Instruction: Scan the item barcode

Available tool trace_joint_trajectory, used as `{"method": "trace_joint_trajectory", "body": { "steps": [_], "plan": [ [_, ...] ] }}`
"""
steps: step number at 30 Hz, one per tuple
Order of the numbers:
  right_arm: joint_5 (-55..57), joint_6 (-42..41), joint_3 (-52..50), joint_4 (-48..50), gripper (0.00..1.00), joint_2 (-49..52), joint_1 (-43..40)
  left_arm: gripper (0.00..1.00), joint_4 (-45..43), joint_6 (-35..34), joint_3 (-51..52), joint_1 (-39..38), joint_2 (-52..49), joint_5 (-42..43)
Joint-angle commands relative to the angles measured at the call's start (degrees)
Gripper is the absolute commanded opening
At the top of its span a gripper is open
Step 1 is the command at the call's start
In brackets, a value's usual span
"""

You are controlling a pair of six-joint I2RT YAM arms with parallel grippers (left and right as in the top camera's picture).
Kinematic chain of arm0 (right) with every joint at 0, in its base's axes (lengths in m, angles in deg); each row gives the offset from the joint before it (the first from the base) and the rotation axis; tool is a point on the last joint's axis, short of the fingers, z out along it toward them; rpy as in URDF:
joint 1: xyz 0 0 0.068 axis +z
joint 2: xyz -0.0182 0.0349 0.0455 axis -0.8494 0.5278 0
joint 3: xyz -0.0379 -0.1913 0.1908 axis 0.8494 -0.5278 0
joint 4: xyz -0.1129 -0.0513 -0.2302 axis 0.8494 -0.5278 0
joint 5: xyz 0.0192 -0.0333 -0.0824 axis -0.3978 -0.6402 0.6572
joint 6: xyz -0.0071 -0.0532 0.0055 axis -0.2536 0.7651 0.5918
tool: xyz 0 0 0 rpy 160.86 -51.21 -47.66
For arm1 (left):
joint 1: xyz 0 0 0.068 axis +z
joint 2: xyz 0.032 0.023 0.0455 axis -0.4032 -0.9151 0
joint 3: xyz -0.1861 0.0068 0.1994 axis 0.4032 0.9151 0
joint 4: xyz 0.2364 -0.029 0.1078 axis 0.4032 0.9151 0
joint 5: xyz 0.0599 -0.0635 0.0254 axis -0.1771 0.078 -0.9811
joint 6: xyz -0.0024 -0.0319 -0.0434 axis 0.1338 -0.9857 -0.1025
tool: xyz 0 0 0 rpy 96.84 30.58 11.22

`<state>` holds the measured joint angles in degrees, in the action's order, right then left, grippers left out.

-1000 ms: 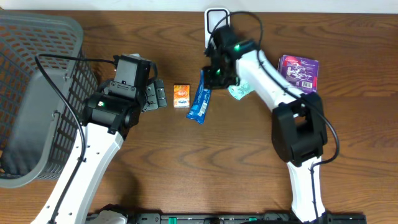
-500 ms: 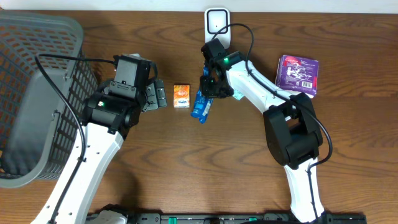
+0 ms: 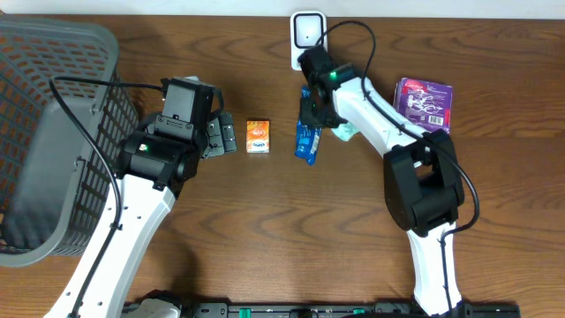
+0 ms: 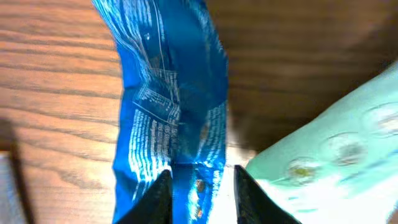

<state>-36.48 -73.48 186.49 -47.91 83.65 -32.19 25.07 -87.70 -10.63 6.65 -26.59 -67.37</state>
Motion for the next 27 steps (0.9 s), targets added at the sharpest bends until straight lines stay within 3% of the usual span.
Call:
{"method": "trace_joint_trajectory", "body": {
  "steps": [1,4,11,14,27],
  "plan": [
    [-1.42,1.81,6.51,-2.69,0.32,-0.17,0.35,0.98,0.17,1.14,-0.26,0.13,-0.13,-0.33],
    [-6.21,4.26,10.32,-4.83,0.36,-0.17,0.92,0.98,0.17,1.14,-0.26,0.13,-0.13,-0.33],
    [-18.71,4.26,9.62,-3.32,0.33,0.04,3.72,0.98,0.17,1.14,-0.26,0.13,-0.13,-0.33],
    [-19.26,2.69,8.31,-2.89,0.38,1.18,5.22,0.98,0.17,1.14,-0.26,0.13,-0.13,-0.33],
    [-20.7,-2.82,6.75,0.37,0.37,8.35,7.39,0.98,0.17,1.14,-0.26,0.13,-0.13,-0.33]
  ]
}}
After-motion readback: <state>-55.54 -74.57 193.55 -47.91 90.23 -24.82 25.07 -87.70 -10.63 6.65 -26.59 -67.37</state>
